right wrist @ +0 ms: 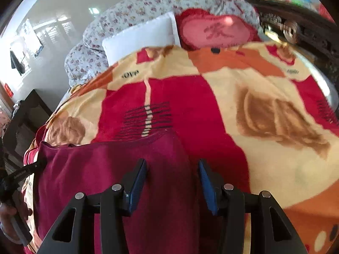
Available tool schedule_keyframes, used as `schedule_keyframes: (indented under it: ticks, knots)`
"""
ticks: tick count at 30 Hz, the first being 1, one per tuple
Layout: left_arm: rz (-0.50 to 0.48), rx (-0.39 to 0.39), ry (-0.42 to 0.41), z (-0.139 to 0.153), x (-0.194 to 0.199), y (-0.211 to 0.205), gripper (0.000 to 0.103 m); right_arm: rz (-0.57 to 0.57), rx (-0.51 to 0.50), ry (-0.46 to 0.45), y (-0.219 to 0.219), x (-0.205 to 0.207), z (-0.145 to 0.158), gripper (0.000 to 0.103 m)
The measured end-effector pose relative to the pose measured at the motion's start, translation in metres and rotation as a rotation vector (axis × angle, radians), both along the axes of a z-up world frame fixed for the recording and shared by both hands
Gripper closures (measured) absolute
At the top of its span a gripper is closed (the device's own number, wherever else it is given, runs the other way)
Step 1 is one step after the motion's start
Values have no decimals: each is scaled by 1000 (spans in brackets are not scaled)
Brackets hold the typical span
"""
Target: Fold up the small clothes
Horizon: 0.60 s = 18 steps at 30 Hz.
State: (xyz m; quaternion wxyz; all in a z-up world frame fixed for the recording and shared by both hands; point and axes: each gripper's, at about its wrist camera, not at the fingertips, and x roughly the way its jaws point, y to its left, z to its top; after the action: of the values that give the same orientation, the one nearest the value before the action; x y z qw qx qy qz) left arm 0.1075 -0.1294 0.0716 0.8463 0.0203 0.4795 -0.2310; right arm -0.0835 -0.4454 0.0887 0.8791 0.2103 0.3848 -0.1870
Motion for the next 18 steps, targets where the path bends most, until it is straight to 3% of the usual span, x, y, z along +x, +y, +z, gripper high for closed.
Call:
schedule_keyframes:
  ticks: [7,13,15,18]
  knots:
    - [5,4,-17,10,-18,16,68,127,-38,-39,46,7,29,55]
    - [26,-44,-6,11,-45,53,68,332,17,-59,105,47,32,55]
    - [38,-49,6,6,-55,67,68,368,8,-65,123,62,30,62]
    - [50,-46,16,-2,-67,80,68,416,30,-72,148,89,26,62]
